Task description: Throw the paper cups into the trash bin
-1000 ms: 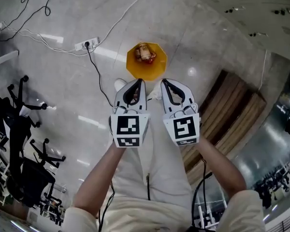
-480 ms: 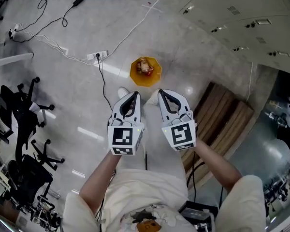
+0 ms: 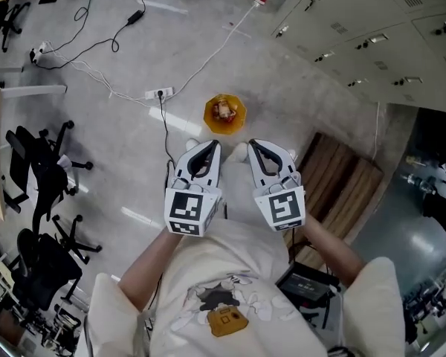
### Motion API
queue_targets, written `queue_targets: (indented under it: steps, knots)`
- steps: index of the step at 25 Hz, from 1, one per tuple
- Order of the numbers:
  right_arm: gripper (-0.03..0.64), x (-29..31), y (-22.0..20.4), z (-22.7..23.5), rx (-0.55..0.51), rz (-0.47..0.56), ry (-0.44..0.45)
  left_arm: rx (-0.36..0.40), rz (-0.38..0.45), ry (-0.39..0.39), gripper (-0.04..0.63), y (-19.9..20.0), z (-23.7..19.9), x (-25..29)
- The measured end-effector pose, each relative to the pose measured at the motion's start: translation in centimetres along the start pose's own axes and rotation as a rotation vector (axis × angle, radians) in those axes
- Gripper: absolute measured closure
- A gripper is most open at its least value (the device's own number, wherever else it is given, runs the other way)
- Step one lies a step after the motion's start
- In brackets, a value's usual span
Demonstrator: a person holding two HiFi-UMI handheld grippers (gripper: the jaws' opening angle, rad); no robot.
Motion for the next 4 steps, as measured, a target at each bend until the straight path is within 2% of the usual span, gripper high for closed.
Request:
queue_targets:
  steps: [4]
  knots:
    - [0.611, -4.0, 2.7, -1.9, 0.011, 0.034, -0.016, 0.014, 0.025, -0.036, 0.589, 2.5, 2.8, -4.0]
Point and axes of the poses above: the fingertips, and each gripper's own axes: x forward along the fingers, z to its right, y out of its top, the point moved 6 cm from there along -x, backward along the fingers, and after that the axes turned 1 degree about y, right-handed, at the moved point
